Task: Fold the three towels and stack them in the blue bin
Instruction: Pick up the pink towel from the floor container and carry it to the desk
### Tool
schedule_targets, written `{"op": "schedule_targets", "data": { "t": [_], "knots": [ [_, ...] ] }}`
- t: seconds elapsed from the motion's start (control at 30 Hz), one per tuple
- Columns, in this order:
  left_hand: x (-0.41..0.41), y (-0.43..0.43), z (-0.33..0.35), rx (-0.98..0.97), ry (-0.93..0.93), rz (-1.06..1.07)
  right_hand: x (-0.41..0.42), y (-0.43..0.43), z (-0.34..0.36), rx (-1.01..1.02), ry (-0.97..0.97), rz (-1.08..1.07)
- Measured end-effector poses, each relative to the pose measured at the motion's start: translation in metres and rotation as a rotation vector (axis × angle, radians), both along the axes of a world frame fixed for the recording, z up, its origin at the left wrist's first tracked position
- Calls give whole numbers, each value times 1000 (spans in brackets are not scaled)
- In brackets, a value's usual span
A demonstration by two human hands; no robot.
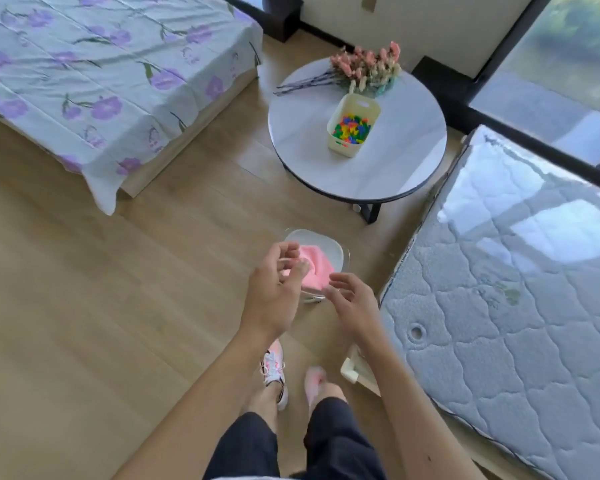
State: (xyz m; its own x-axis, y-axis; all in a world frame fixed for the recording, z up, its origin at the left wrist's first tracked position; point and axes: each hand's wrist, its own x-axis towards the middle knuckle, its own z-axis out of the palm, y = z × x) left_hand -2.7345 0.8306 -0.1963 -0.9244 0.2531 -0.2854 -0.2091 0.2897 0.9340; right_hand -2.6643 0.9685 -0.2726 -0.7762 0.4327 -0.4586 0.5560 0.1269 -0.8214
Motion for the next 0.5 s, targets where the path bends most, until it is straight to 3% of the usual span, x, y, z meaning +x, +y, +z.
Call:
{"op": "schedule_targets", "data": {
  "t": [0.27,0.5],
  "knots": [
    [-89,39,-149,-78,-89,-17,-97,34,-150,22,-172,-8],
    [-126,46,-297,-117,-175,25,-146,53,-336,89,-336,171]
  ]
}}
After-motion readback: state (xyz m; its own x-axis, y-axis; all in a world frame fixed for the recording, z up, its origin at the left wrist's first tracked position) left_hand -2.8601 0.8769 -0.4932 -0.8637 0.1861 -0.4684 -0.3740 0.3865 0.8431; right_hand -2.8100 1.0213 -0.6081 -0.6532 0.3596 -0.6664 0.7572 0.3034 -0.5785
